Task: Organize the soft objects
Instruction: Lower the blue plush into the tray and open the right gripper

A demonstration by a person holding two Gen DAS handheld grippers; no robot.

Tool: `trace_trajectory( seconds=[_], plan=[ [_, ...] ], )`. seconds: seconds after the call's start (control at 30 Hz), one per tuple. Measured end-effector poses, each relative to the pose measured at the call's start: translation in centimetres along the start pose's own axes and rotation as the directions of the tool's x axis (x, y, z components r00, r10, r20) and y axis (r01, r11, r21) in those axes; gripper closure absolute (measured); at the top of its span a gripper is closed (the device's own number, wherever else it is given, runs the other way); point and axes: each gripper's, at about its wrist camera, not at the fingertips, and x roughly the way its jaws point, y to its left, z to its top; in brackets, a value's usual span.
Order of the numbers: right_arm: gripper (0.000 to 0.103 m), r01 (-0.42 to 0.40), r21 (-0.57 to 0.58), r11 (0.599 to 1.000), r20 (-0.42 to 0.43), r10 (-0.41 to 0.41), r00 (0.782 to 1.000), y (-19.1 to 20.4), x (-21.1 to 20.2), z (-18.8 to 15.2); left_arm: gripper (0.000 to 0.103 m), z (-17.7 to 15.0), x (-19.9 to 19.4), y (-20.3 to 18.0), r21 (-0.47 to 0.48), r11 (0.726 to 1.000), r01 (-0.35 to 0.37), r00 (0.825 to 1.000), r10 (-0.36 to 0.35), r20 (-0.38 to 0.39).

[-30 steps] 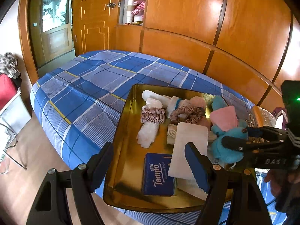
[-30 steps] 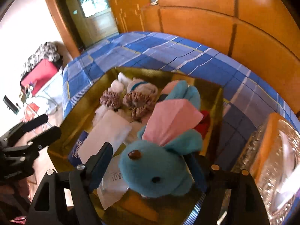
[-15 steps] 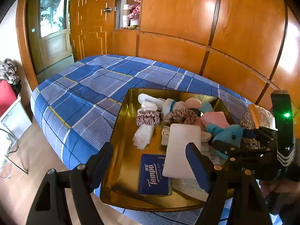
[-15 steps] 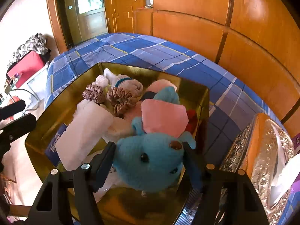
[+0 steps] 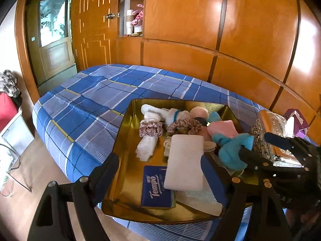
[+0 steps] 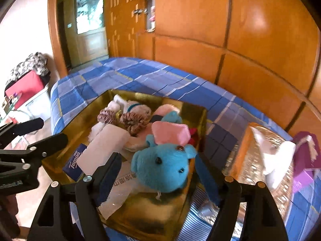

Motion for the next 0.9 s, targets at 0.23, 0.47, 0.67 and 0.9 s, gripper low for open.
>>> trace_trajectory(
  seconds=[0.23, 0.47, 0.67, 0.9],
  plan=[
    [0.026, 0.124, 0.108, 0.986, 0.063, -0.131, 0.989, -1.6, -3.6, -1.4, 0.009, -0.2, -1.3, -1.7, 0.025, 1.0, -0.008, 0.999, 0.007, 0.042],
    [0.026, 0.208, 0.213, 0.955, 0.047, -0.223, 0.974, -3.3, -5.7, -4.2, 0.001, -0.5, -2.8, -4.0, 0.043, 0.999, -0.014, 0.995, 0.009, 0.098],
    [0.026, 0.243, 0.244, 0.939, 0.039, -0.26, 0.965, -3.9, -6.5, -5.9, 0.0, -1.2, -3.4, -5.7, 0.067, 0.998, 0.002, 0.994, -0.009, 0.108],
    [0.026, 0.252, 0.26, 0.932, 0.053, -0.274, 0.96, -4.1, -7.3, -6.3, 0.0, -1.6, -3.5, -6.2, 0.074, 0.997, 0.009, 0.994, -0.017, 0.111]
  ],
)
